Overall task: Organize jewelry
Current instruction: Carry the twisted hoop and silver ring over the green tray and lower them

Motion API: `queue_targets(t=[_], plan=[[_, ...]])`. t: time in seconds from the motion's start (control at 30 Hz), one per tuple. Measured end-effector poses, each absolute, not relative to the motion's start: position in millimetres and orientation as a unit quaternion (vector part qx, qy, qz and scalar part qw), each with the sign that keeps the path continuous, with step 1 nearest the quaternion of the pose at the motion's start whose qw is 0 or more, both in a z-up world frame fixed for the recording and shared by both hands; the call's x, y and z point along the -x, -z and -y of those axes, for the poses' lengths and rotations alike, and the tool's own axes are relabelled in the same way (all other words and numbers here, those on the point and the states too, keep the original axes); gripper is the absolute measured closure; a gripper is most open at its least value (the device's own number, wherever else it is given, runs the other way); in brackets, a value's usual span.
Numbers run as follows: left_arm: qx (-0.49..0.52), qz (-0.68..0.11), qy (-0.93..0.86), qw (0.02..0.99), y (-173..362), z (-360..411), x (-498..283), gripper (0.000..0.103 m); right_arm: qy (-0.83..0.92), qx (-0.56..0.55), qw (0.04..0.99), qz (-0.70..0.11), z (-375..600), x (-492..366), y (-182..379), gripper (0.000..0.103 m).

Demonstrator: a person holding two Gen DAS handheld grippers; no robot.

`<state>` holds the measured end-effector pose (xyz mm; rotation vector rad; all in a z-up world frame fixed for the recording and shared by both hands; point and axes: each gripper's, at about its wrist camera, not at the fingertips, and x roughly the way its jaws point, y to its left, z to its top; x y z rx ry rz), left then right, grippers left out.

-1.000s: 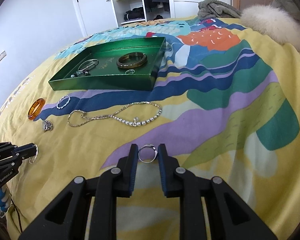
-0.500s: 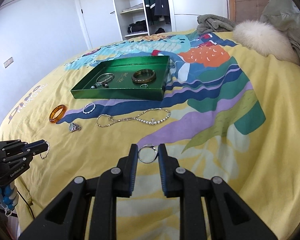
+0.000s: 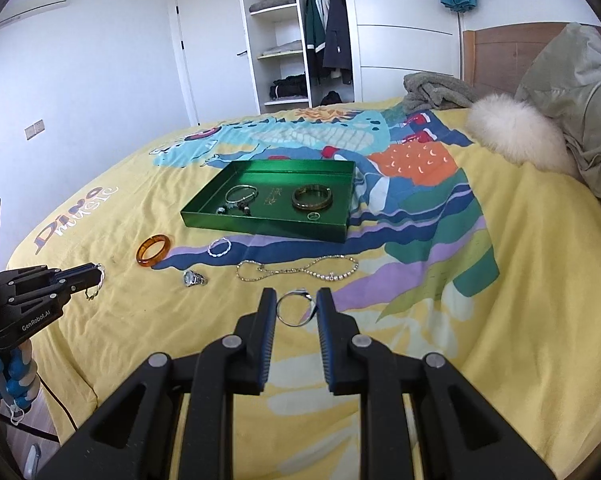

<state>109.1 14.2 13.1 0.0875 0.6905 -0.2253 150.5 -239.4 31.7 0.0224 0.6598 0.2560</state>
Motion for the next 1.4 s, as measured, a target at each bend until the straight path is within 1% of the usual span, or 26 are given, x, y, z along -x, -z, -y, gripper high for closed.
queue_targets(t=[0.47,0.77,0.97,1.13,1.3,1.4], plan=[[-0.017,-0.29,0.101,0.952,-62.3,-35.6,-102.6,0.098,-0.134,0.009,0.95,-0.281,218.7,-131.7,-81.6,0.084],[-0.006,-0.274,0.088,0.958,-87.7,-47.3,-132.2,0.098,-0.144,0.009,0.955,-0.259,212.8,-158.3,-111.5,0.084],[-0.004,-0.275,0.084,0.958,-98.0,-46.9,-180.8,0.098,-0.151,0.021,0.957,-0.247,200.5,-198.8,-131.8,0.084],[-0.003,-0.294,0.076,0.953,-92.8,-44.2,-243.3,0.098,-0.15,0.021,0.957,-0.246,194.6,-253.5,-136.7,0.084],[-0.016,-0.325,0.065,0.944,-66.4,-33.5,-313.7,0.098,-0.149,0.005,0.954,-0.262,195.8,-320.3,-114.3,0.084],[-0.029,-0.35,0.056,0.935,-38.2,-25.1,-355.3,0.098,-0.155,-0.003,0.946,-0.286,194.7,-364.6,-82.5,0.084]])
